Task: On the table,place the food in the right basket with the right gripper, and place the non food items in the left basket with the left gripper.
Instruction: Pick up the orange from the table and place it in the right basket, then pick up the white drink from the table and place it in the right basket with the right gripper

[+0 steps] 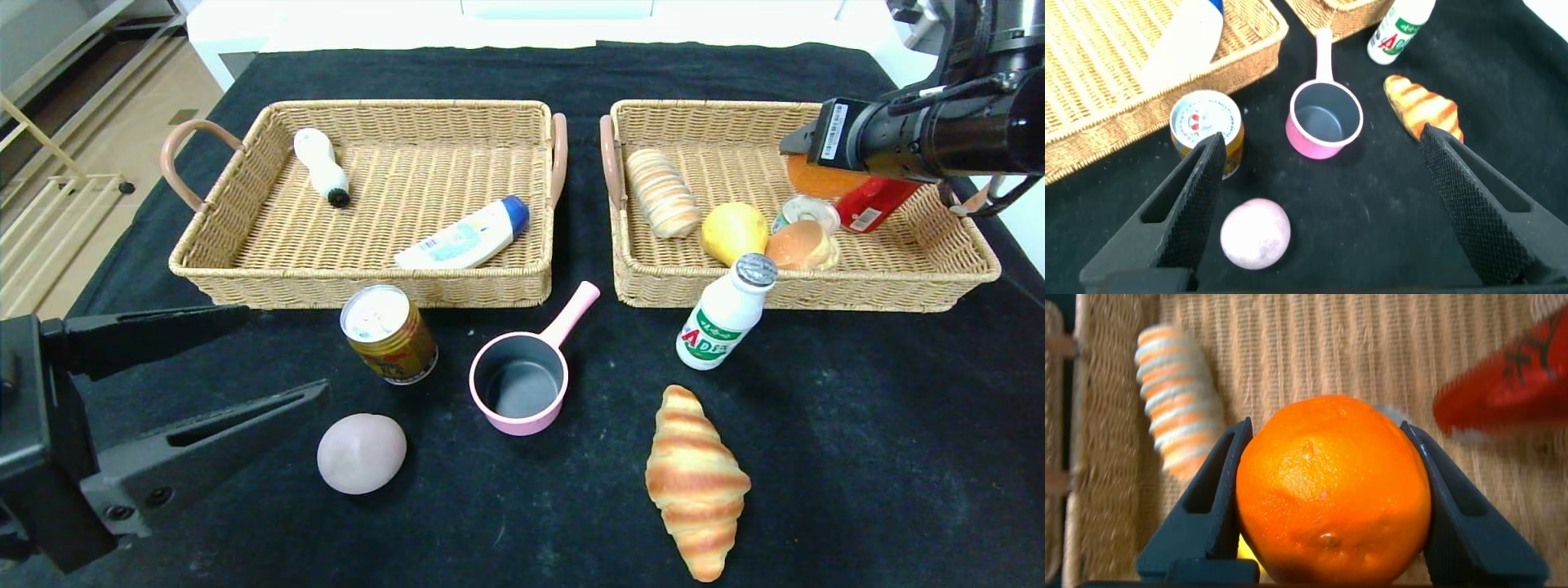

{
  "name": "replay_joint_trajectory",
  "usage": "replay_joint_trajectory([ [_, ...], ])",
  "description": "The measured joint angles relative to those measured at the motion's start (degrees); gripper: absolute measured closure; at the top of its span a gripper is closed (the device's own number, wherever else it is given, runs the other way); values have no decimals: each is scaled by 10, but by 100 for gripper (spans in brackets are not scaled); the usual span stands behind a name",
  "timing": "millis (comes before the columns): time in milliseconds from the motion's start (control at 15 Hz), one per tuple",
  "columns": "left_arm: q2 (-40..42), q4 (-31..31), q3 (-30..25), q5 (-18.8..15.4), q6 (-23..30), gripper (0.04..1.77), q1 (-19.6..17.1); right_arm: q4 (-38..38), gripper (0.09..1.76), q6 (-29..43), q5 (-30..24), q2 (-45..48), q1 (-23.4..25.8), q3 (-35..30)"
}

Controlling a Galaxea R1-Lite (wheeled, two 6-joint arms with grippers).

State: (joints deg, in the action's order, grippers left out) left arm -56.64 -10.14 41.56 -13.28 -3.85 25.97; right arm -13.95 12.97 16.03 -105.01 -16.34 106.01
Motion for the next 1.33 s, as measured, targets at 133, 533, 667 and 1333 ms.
replay_joint_trajectory([
  [133,2,0,0,-1,0,9,0,21,62,-2,0,-18,4,1],
  [533,7,2,1,-1,0,9,0,25,62,-3,0,-31,2,-1],
  [667,8,2,0,-1,0,9,0,25,53,-4,0,-31,3,0],
  [1333,6,3,-1,-1,0,9,0,22,25,-4,0,19,-7,-55],
])
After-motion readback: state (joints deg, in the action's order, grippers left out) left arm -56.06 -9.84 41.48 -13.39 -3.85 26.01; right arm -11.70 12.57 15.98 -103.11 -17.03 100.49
